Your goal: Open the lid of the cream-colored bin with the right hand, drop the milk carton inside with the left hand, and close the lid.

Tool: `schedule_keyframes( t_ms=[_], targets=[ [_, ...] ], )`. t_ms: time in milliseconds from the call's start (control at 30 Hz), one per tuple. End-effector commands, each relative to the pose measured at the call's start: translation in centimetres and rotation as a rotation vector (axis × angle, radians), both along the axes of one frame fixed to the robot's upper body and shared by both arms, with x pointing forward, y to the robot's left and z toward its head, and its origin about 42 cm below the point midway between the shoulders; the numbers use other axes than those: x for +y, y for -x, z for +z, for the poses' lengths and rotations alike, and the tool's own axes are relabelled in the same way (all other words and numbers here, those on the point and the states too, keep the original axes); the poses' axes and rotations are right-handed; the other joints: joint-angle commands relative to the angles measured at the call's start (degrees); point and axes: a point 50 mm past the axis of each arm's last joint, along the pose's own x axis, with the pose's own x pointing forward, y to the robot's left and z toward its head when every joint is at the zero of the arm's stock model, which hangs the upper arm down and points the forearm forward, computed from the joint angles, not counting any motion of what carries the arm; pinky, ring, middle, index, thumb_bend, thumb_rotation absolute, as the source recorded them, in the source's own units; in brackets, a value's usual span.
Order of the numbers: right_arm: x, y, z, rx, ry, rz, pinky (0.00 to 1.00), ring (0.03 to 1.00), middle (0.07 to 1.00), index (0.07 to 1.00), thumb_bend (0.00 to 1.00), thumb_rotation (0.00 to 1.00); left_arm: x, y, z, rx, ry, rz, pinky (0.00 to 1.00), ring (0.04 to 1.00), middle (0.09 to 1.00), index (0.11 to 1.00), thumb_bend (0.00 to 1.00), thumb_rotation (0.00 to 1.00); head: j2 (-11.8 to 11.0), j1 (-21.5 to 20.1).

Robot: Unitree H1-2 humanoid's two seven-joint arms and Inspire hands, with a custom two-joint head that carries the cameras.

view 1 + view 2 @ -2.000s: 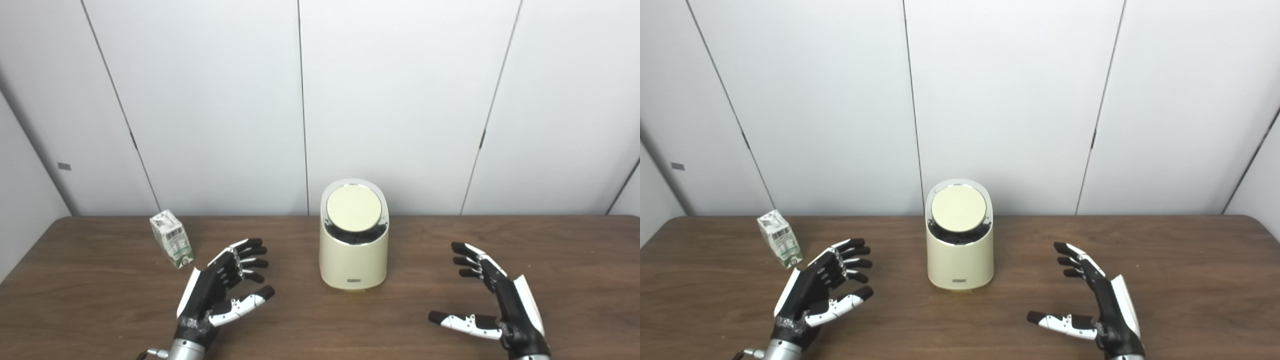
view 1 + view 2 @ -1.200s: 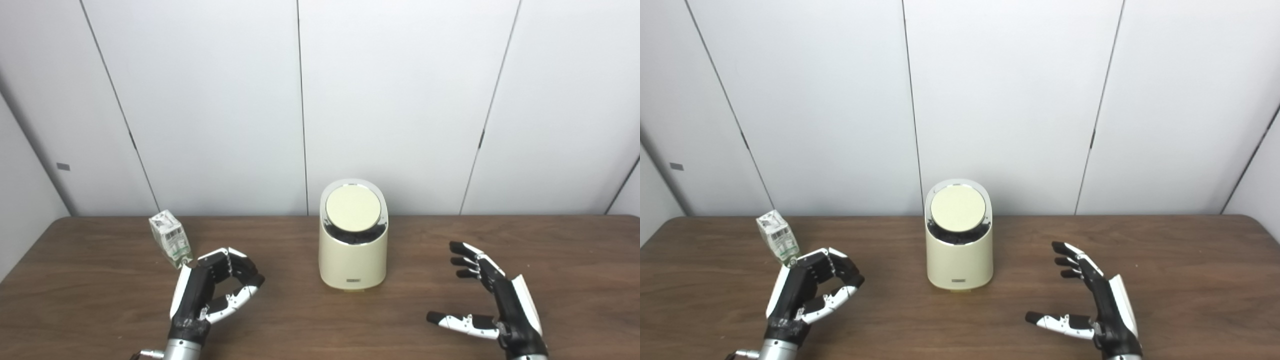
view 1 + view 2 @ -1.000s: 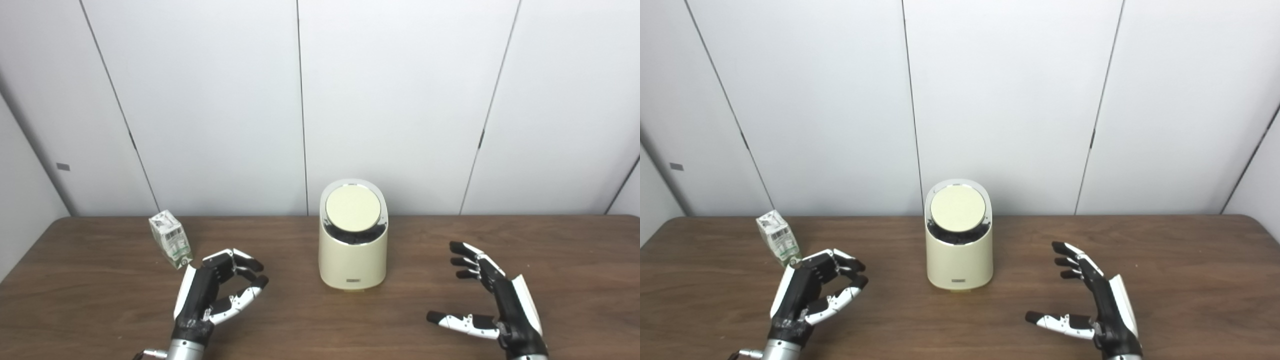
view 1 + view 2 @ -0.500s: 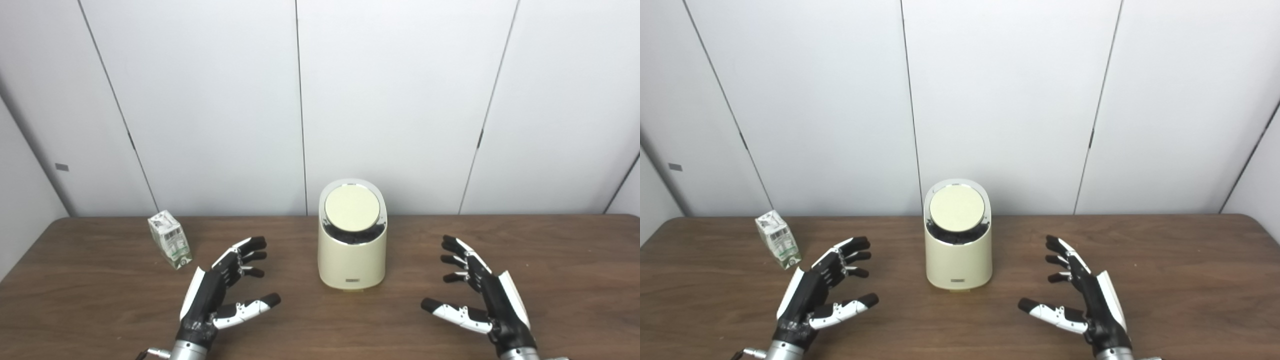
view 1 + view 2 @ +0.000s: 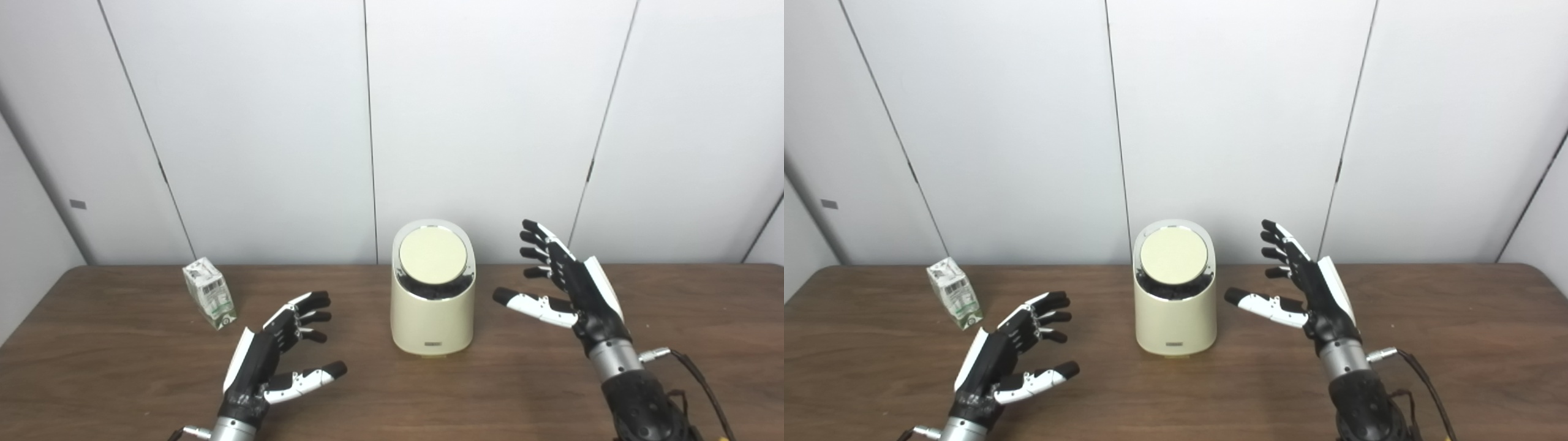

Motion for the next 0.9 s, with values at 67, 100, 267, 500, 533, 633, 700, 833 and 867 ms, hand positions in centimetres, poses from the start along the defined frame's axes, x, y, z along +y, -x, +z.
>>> schedule_keyframes(
  t_ms=[67, 100, 267, 500, 533, 633, 700, 833, 867],
  targets=[
    [0.9, -1.8, 4.9, -0.119, 0.025, 0.032, 0.75, 0.855, 0.882, 0.903, 0.87, 0.48, -0.4, -0.5, 0.7, -0.036, 0.006, -0.02, 0.64, 0.766, 0.824, 0.85, 0.81, 0.17, 0.02, -0.13],
    [1.0, -2.0, 5.1, -0.123, 0.03, 0.035, 0.76, 0.859, 0.882, 0.908, 0.87, 0.48, -0.4, -0.5, 0.7, -0.036, 0.006, -0.021, 0.64, 0.766, 0.823, 0.85, 0.81, 0.17, 0.02, -0.13],
    [1.7, -3.3, 7.0, -0.154, 0.081, 0.044, 0.74, 0.854, 0.885, 0.913, 0.87, 0.48, -0.5, -0.6, 0.6, -0.04, 0.003, -0.022, 0.63, 0.761, 0.82, 0.848, 0.81, 0.16, -0.09, -0.17],
    [3.3, -4.6, 8.7, -0.13, 0.137, 0.03, 0.69, 0.851, 0.888, 0.9, 0.86, 0.45, -0.7, -0.7, 0.6, -0.032, 0.011, -0.027, 0.63, 0.754, 0.819, 0.849, 0.8, 0.15, -0.26, 0.11],
    [3.5, -4.8, 8.9, -0.13, 0.144, 0.03, 0.68, 0.843, 0.888, 0.901, 0.86, 0.45, -0.7, -0.7, 0.6, -0.031, 0.014, -0.027, 0.63, 0.753, 0.818, 0.848, 0.8, 0.15, -0.24, 0.15],
    [4.2, -5.6, 9.4, -0.13, 0.17, 0.025, 0.67, 0.837, 0.892, 0.902, 0.86, 0.43, -0.8, -0.7, 0.6, -0.034, 0.012, -0.027, 0.63, 0.752, 0.817, 0.846, 0.8, 0.16, -0.22, 0.21],
    [4.5, -6.0, 9.5, -0.128, 0.186, 0.026, 0.69, 0.85, 0.898, 0.908, 0.86, 0.42, -0.8, -0.7, 0.6, -0.033, 0.015, -0.028, 0.63, 0.753, 0.817, 0.846, 0.8, 0.15, -0.22, 0.21],
    [5.3, -6.6, 9.7, -0.12, 0.212, 0.037, 0.74, 0.881, 0.921, 0.918, 0.85, 0.41, -0.9, -0.7, 0.5, -0.033, 0.012, -0.029, 0.63, 0.752, 0.815, 0.845, 0.8, 0.16, -0.1, 0.47],
    [5.5, -6.7, 9.7, -0.119, 0.213, 0.043, 0.74, 0.881, 0.92, 0.918, 0.85, 0.4, -0.9, -0.7, 0.5, -0.032, 0.014, -0.03, 0.63, 0.752, 0.816, 0.845, 0.8, 0.16, -0.1, 0.51]
  ],
)
